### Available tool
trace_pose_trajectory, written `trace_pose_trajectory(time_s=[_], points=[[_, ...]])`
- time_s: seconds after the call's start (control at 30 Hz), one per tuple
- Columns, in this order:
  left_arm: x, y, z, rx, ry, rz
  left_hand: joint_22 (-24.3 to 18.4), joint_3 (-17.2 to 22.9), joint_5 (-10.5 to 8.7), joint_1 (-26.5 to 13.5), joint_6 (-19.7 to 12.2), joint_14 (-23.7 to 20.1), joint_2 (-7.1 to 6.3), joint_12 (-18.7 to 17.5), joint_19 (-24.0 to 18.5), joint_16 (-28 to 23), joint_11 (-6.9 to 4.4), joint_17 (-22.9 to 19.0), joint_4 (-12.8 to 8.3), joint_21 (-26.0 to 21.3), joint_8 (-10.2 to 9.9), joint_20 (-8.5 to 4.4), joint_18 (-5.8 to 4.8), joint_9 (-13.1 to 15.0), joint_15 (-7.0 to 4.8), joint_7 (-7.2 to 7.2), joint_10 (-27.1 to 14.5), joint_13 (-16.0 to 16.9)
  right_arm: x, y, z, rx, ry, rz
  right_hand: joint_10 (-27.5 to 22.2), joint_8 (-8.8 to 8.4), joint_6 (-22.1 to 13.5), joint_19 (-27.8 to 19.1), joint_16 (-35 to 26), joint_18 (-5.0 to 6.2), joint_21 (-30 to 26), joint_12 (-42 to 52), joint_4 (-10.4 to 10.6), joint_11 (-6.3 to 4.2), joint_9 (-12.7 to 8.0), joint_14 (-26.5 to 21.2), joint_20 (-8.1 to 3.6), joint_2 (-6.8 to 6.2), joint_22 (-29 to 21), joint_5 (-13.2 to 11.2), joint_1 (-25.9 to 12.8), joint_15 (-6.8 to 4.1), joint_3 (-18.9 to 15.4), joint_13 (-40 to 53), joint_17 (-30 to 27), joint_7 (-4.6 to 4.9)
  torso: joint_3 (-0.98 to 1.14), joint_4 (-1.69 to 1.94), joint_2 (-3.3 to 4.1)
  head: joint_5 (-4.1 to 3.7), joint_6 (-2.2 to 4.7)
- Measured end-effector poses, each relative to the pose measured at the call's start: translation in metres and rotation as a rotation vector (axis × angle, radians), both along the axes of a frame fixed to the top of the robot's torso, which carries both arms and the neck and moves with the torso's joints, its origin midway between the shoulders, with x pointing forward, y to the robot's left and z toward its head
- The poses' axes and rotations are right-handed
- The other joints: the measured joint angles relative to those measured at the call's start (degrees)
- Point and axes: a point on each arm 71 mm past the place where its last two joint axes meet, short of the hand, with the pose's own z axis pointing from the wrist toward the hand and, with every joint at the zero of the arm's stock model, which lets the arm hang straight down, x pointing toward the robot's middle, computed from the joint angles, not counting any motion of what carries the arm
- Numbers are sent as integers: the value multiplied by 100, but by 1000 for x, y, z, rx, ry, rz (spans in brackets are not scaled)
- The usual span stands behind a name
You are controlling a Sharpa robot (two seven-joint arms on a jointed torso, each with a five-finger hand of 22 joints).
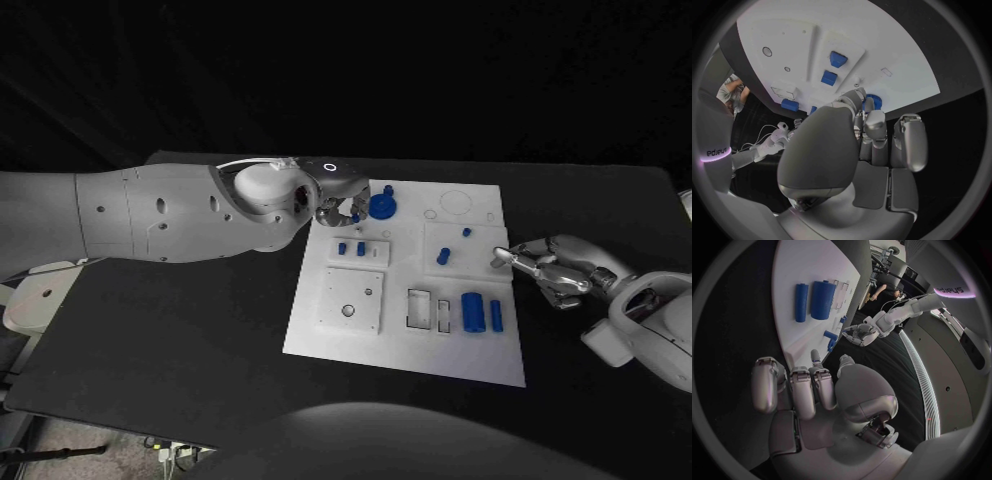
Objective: Assemble the parts on the task board
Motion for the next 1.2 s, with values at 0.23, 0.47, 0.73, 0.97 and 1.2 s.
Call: trace_pose_trajectory(time_s=[0.23, 0.47, 0.73, 0.97, 1.2], points=[[0, 0, -3, 5, 15, 6, 0, 7, 0, 0, -21, -20, 0, -22, 0, 0, 21, -32, 8, -34, -10, 0, 0, -13, -20, 20, -20, -9, 0, 0, 0, 0, 1, 0, 0, 0, 0, 0, 0, 0, 0, 0, 0, 0, -5, 0, 0, 0, 0, 0, 0, 0, 0, 0, 0, 0, 0, -1, -4, -22, 0], [0, -3, -4, 3, 19, 3, -1, 7, 0, 0, -21, -20, 0, -22, 0, 0, 21, -32, 7, -34, -10, 0, 0, -15, -20, 19, -21, -16, 0, 0, -1, 0, 2, 0, 0, 0, 0, 0, 0, 0, 0, 0, 0, 0, -5, 0, 0, 0, 0, 0, 0, 0, 0, 0, -1, 0, -1, -2, -5, -23, 0], [1, -3, -4, 1, 21, 4, -1, 7, 0, 1, -21, -41, -1, -22, 0, 0, 21, -40, 7, -34, -11, 0, 0, -18, 1, 19, -21, -17, 0, 1, -1, 1, 3, 1, 0, 0, 0, 0, 0, 0, 0, 0, 0, 0, -5, 0, 0, 0, -1, 0, 0, 0, 0, 0, -1, 0, 0, -6, -5, -14, 0], [2, -2, -5, 1, 25, 9, -1, 7, 0, 1, -21, -41, -1, -22, 0, -27, 21, -52, 7, -34, -11, 0, -1, -22, 0, 19, -21, -17, 0, 1, -2, 1, 4, 1, 0, 0, 0, 0, 0, 0, -22, 0, 0, 0, -4, 0, 0, 0, -1, 0, 0, 0, 0, 0, -2, 0, 1, -9, -7, -19, 0], [1, -2, -6, 4, 34, 10, -2, 7, 0, 1, -40, -41, -1, -22, 0, -27, 21, -69, 7, -56, -12, 0, 0, -27, 0, 0, -21, -19, 0, 1, -2, 0, 6, 1, 0, 0, 0, 0, 0, 0, -22, 0, 0, 0, -4, 0, 0, 0, 4, 0, 0, 0, 0, 0, -2, 0, 3, -7, -7, -23, 0]])
